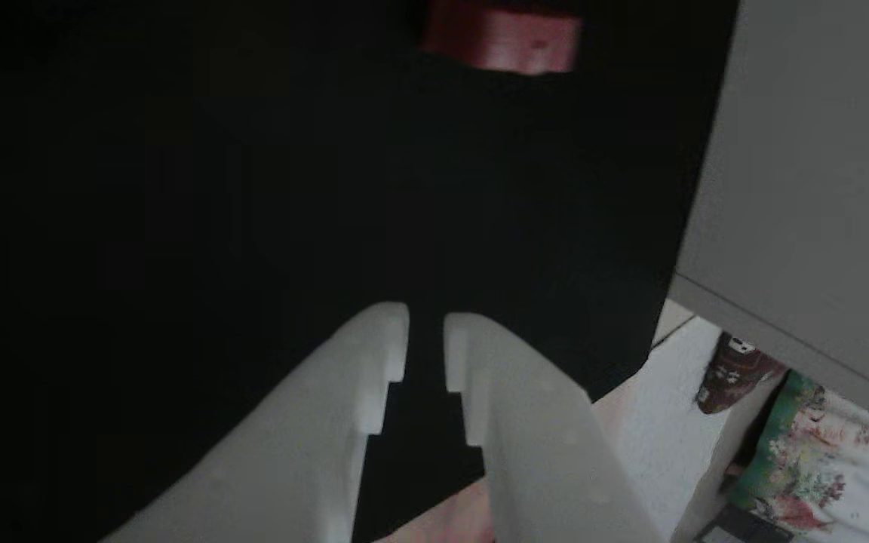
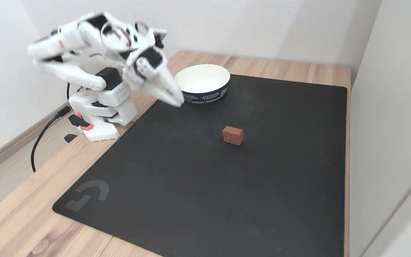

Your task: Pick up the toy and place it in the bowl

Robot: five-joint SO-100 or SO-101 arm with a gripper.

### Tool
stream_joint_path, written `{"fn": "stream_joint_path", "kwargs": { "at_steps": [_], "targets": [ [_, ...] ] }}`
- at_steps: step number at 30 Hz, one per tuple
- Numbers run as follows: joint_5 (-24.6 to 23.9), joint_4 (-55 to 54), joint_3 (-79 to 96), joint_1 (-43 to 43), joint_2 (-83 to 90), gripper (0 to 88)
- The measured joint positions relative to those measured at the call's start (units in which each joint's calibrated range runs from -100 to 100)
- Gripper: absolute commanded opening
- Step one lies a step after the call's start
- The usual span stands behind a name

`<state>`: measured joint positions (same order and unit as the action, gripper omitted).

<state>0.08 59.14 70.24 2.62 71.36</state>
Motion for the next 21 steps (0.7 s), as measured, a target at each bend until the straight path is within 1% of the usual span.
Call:
{"fn": "stream_joint_path", "kwargs": {
  "at_steps": [5, 6, 8, 10, 13, 15, 18, 21],
  "targets": [
    [0.0, 0.0, -13.7, 0.0, -15.2, 2.4],
    [0.0, 0.0, -18.0, 0.0, -20.7, 2.4],
    [0.0, 0.3, -20.9, -0.1, -24.1, 2.4],
    [0.0, 0.6, -28.7, 0.2, -32.2, 2.4],
    [-0.1, 1.2, -34.2, 0.0, -38.3, 2.3],
    [-0.1, 4.0, -40.8, 0.1, -45.6, 2.3],
    [-0.1, 7.1, -46.6, 0.2, -50.8, 2.3],
    [-0.3, 9.9, -54.3, 2.2, -58.6, 2.3]
  ]
}}
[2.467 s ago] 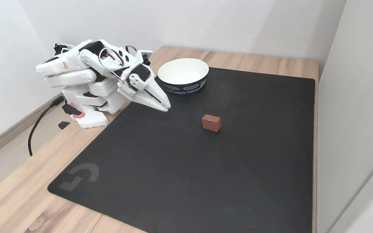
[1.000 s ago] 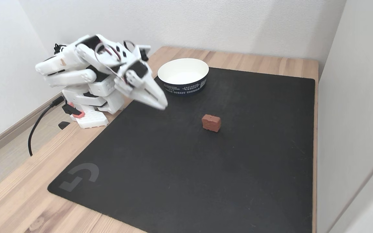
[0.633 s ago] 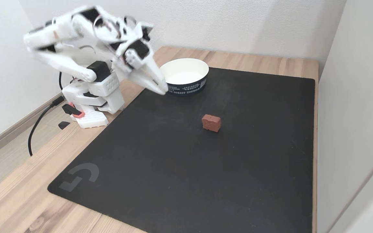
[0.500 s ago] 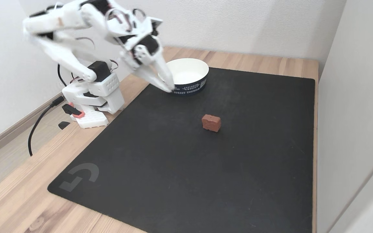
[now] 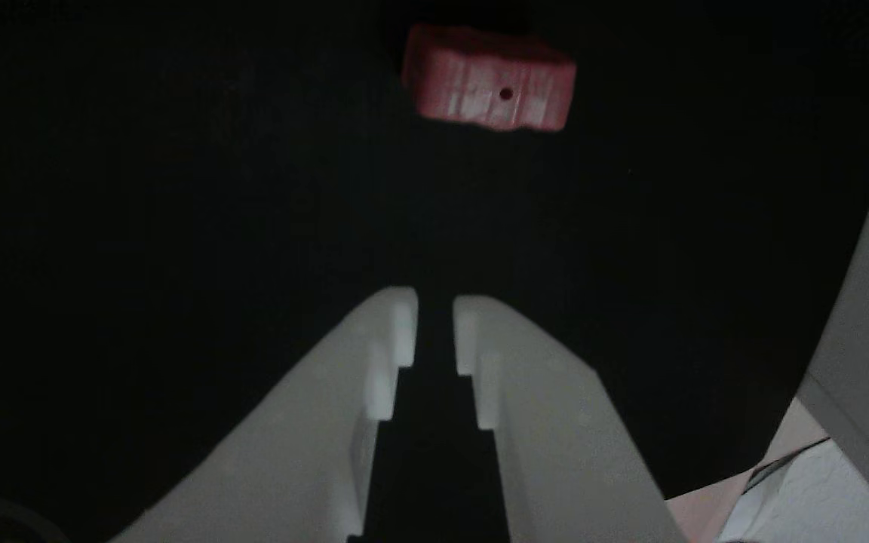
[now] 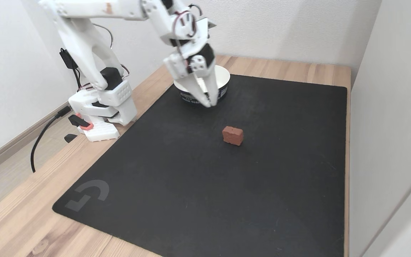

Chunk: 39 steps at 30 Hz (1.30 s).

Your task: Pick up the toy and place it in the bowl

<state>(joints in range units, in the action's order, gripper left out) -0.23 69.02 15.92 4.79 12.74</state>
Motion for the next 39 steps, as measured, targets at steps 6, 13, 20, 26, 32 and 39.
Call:
{"fn": "stream_joint_path", "kwargs": {
  "at_steps": [6, 13, 20, 26, 32, 39],
  "targets": [
    [-0.5, 3.7, -12.6, 0.9, -11.1, 2.3],
    [-1.4, 9.3, -25.0, 1.6, -21.6, 2.3],
    [-1.4, 9.3, -27.5, 1.3, -25.3, 2.4],
    [-1.4, 9.3, -27.8, 1.1, -26.3, 2.4],
    [-1.4, 9.3, -27.8, 1.3, -26.3, 2.5],
    [-3.2, 9.3, -27.8, -0.9, -26.3, 2.4]
  ]
}}
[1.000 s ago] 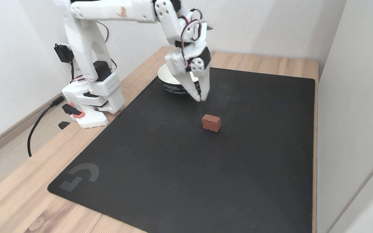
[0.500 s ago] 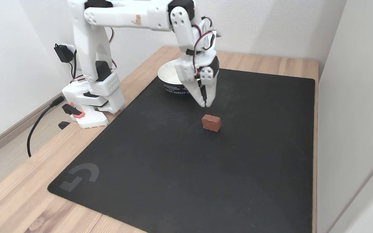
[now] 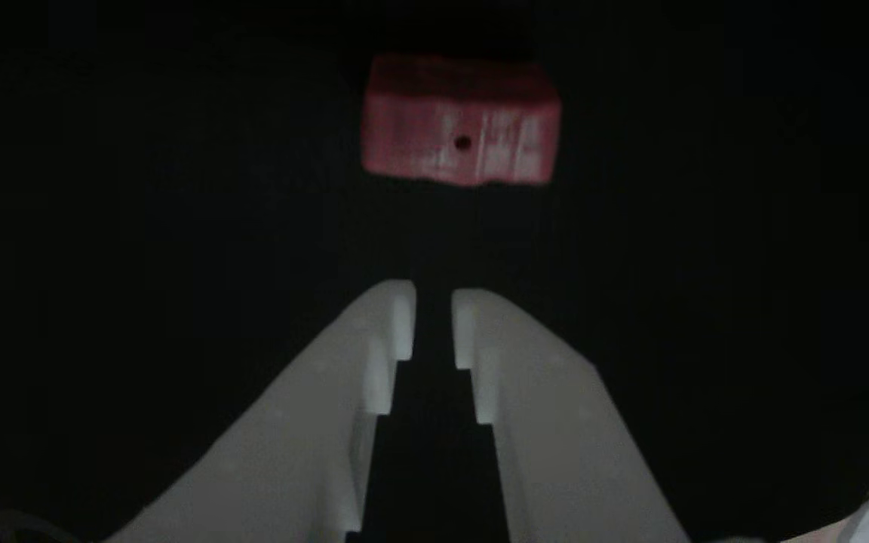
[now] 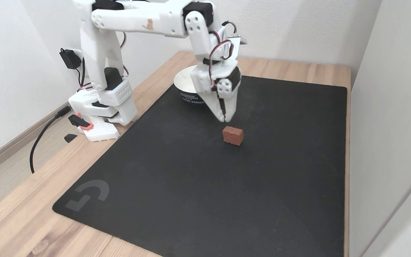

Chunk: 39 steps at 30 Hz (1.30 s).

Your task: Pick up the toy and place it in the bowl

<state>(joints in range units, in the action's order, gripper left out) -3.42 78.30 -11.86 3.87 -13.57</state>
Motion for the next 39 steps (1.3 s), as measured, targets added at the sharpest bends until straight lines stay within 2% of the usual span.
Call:
{"fn": "stream_joint_path", "kwargs": {
  "at_steps": [8, 11, 15, 16, 20, 21, 24, 26, 35, 39],
  "targets": [
    [-0.1, 0.0, 0.0, -0.2, 0.0, 2.8],
    [-1.5, 0.0, 0.0, 0.2, 0.0, 2.8],
    [-7.8, 0.0, 0.0, -0.2, 0.0, 2.9],
    [-13.1, 0.0, 0.0, -0.3, 0.0, 2.9],
    [-23.6, 0.0, 0.0, -0.1, 0.0, 3.0],
    [-28.3, 0.0, 0.0, 0.0, 0.0, 3.0],
    [-33.2, 0.0, 0.0, -0.1, 0.0, 3.0],
    [-39.3, 0.0, 0.0, 0.0, 0.0, 3.0],
    [-52.4, 0.0, 0.0, 0.1, 0.0, 3.0],
    [-55.8, 0.0, 0.0, 0.1, 0.0, 3.0]
  ]
}}
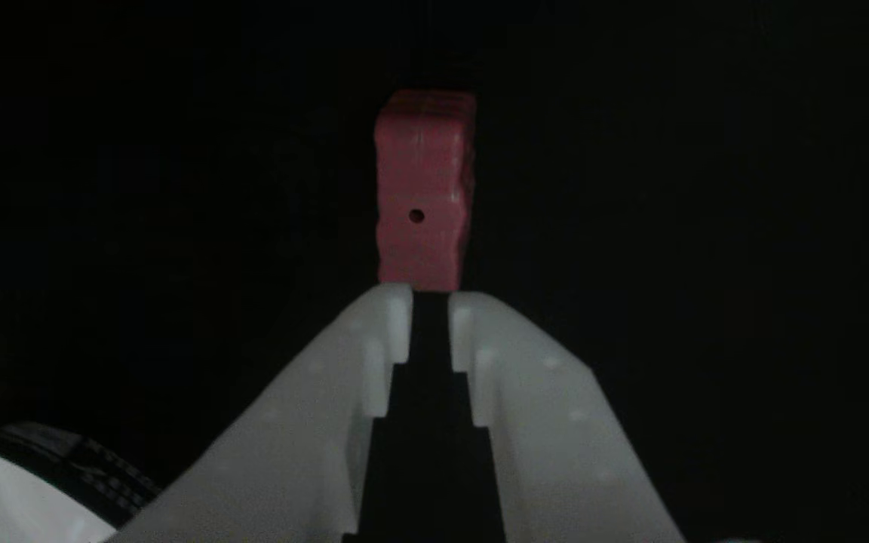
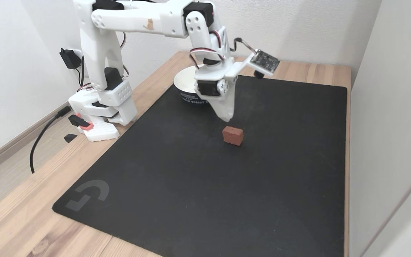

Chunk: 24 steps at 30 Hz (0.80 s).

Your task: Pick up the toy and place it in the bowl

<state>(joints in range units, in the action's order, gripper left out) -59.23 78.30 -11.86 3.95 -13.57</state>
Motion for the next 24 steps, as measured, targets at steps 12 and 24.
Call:
{"fn": "stream_joint_path", "kwargs": {
  "at_steps": [12, 24],
  "targets": [
    [-2.7, -0.3, -0.1, 2.1, -2.5, 17.4],
    [-2.7, -6.2, -0.1, 4.2, -2.5, 22.9]
  ]
}}
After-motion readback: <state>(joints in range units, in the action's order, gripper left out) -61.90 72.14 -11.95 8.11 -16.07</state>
